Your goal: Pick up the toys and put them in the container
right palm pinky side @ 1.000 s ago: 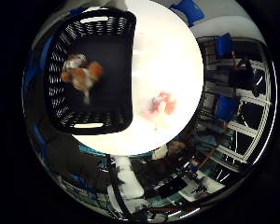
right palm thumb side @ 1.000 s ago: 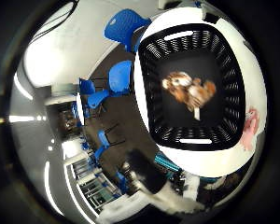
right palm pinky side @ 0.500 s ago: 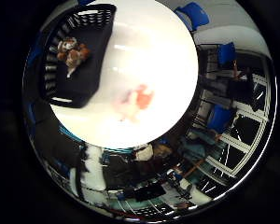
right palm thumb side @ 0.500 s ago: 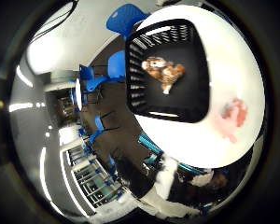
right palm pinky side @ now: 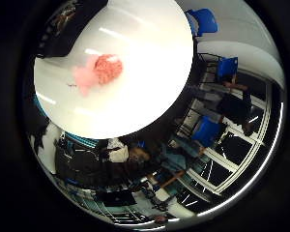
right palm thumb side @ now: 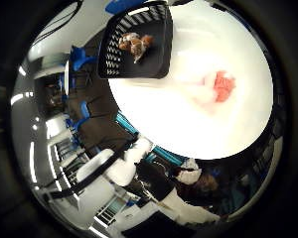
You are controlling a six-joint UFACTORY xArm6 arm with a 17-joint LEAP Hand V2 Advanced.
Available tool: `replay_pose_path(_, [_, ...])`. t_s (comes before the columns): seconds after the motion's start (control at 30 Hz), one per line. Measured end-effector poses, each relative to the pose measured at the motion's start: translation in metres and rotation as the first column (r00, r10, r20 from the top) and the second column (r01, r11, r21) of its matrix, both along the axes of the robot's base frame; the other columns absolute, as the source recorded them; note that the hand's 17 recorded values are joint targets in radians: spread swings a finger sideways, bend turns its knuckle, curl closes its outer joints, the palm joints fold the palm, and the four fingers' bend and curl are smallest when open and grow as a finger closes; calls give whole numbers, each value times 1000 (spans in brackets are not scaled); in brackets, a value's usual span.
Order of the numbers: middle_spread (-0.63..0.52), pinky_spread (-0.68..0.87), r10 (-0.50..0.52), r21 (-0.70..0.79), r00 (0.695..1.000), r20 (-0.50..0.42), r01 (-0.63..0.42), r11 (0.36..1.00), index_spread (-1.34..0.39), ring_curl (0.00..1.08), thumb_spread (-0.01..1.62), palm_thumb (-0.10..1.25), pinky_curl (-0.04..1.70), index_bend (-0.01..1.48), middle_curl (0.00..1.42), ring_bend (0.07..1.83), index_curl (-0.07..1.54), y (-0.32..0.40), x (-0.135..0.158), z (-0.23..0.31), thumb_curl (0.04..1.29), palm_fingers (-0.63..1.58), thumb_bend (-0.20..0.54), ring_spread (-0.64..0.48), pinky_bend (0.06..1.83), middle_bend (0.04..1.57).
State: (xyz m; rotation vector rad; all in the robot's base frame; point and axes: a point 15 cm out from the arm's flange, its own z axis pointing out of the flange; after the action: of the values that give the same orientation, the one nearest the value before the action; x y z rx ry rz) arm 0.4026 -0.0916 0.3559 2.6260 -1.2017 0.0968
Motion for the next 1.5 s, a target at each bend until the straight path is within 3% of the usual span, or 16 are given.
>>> replay_pose_path(0.17, [75, 389, 117, -87, 989, 96, -108, 990, -385, 259, 1054, 453, 320, 150, 297, 284, 239, -10, -5, -40, 285, -17, -25, 204, 454, 188])
replay_pose_path(0.33, [62, 388, 189, -150, 978, 85, -175, 973, -387, 265, 1032, 442, 322, 146, 298, 289, 234, -16, -27, -71, 285, -23, -27, 192, 460, 187])
replay_pose_path(1.3, [27, 378, 169, -85, 986, 0, -168, 982, -385, 267, 1013, 455, 314, 154, 300, 275, 240, -30, 4, -165, 292, -11, -24, 179, 440, 191])
replay_pose_path(1.5, [-38, 379, 154, -68, 988, -4, -154, 986, -377, 264, 1018, 502, 295, 173, 327, 274, 262, -36, 14, -185, 299, 120, -19, 160, 372, 242])
